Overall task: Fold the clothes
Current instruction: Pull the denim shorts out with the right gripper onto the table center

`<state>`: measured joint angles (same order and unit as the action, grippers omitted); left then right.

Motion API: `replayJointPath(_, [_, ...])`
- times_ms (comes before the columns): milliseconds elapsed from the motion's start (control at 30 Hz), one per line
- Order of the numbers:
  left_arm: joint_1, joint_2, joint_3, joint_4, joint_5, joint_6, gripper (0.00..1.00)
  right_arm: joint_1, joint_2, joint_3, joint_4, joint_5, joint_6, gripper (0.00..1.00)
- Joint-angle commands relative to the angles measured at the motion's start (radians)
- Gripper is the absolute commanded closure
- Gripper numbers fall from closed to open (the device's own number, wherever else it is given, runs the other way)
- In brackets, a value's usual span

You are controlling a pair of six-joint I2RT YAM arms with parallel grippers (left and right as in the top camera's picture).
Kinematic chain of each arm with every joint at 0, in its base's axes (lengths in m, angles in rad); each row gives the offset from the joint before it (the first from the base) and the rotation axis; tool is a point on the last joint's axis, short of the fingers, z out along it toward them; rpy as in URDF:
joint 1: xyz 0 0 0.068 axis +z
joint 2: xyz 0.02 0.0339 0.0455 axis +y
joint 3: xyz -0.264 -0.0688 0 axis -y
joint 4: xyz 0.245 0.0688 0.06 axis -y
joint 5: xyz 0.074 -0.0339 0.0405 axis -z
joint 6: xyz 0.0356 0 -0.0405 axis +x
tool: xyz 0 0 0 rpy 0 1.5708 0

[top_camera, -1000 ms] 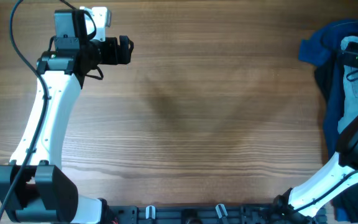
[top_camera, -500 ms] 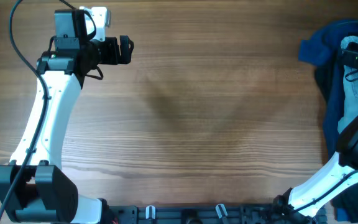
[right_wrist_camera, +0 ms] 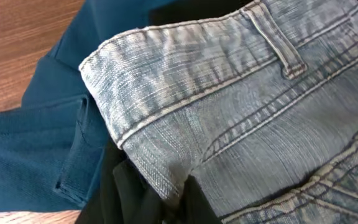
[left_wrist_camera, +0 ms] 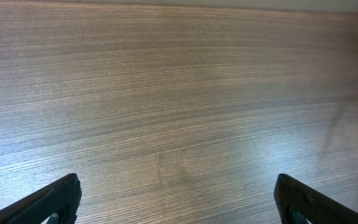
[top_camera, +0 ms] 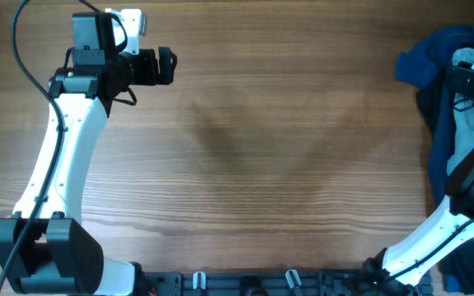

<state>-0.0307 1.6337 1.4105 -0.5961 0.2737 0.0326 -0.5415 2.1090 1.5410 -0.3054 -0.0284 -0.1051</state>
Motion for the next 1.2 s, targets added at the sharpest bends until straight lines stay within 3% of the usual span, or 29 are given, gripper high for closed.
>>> replayJointPath(0, [0.005,0.005,0.014,0.008,-0.006,0.005,0.00,0.006,-0.072,0.010,-0.002,-0.022,0.003,0.96])
replayJointPath(233, [0.005,0.005,0.014,0.061,-0.006,0.005,0.00,0.095,-0.308,0.010,-0.107,-0.137,0.032,0.96])
replayJointPath(433, [0.005,0.005,0.014,0.121,-0.060,0.017,0.00,0.338,-0.412,0.009,-0.220,-0.200,0.196,0.96])
replayJointPath(700, [0.005,0.005,0.014,0.121,-0.124,0.043,0.00,0.801,-0.222,0.006,-0.148,-0.237,0.480,0.96])
replayJointPath(867, [0.022,0.005,0.014,0.120,-0.134,0.043,0.00,1.088,-0.035,0.006,0.109,-0.297,0.496,0.94])
replayJointPath(900, [0.027,0.005,0.014,0.120,-0.135,0.043,0.00,1.127,-0.023,0.006,0.152,-0.311,0.494,0.90])
replayJointPath(1067, [0.059,0.005,0.014,0.132,-0.137,0.043,0.00,1.201,-0.026,0.037,0.214,-0.310,0.359,0.35])
replayJointPath(1167, [0.075,0.005,0.014,0.152,-0.137,0.042,0.00,1.168,-0.048,0.099,0.143,-0.310,0.360,0.25])
